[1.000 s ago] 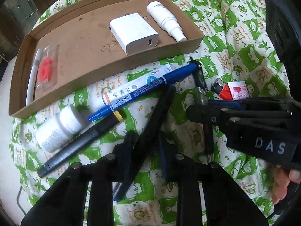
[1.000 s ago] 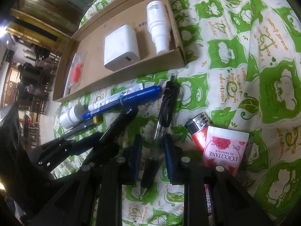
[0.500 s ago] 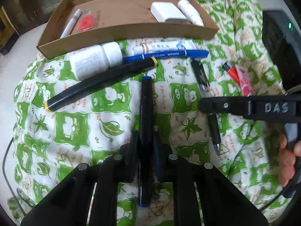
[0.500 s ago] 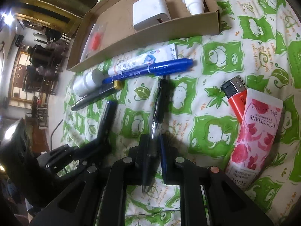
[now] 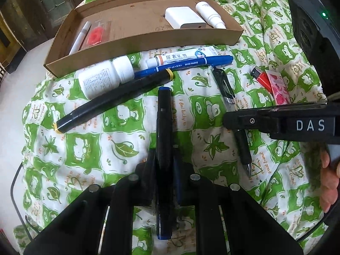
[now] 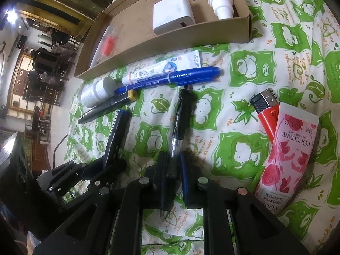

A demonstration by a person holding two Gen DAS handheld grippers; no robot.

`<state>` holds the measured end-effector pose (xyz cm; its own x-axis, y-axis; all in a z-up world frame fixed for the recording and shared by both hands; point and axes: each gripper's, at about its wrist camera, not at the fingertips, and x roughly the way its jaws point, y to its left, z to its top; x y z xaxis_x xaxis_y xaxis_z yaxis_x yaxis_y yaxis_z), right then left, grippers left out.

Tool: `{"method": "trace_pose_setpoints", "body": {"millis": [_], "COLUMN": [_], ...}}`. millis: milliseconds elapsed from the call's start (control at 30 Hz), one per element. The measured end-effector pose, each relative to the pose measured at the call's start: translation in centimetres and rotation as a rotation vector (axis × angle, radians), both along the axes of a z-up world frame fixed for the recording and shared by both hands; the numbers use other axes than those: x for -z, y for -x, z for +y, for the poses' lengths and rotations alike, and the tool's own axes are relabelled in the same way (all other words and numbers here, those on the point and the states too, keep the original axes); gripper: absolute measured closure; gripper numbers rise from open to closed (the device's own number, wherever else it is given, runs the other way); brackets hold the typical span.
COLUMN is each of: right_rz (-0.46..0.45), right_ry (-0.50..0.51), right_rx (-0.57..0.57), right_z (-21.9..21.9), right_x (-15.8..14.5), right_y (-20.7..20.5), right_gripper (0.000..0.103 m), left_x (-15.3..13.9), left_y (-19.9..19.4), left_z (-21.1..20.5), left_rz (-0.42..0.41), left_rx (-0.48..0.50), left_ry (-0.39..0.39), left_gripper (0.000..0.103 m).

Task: Organize rigid objects
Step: 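Lift the black marker with the left gripper while the right carries the black pen toward the tray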

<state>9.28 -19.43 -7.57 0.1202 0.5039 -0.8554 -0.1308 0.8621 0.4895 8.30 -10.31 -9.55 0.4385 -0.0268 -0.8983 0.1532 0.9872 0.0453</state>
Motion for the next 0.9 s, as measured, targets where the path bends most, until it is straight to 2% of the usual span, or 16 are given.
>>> {"method": "trace_pose_setpoints", "body": {"millis": [267,400,500,633,900], "right_rz": [0.032,0.019,0.008,0.036,0.052], "right_ry": [-0.03,-0.026,-0.043,-0.132,-0.08], "right_rx": [0.032,0.024,0.022,0.015,-0.019], "right_z": [-0.9,-1.1,-1.1,-1.2,-0.6], "right_x": [0.9,0.7,0.3,0.0,0.6], "right_y": [-0.5,-0.4,-0.1,0.4,0.7], "right_gripper": [0.091,0.091,0.091,0.093,0.093], "left_x": [0.3,0.2,-0.3,-0.7,-0.3], "left_y": [0.1,0.1,0.3,0.2,0.1], "left_z": [-0.6,-0.7,-0.2,0.8,0.6], "left_rz": [0.004,-0.002,-0.009,-0.012,0.012], "left_rx": [0.005,0.006,0.0,-0.028,-0.028], "left_ry": [-0.013,-0.01,0.029,0.092,0.093], "left_gripper": [0.091,0.091,0.091,0.091,0.091]}}
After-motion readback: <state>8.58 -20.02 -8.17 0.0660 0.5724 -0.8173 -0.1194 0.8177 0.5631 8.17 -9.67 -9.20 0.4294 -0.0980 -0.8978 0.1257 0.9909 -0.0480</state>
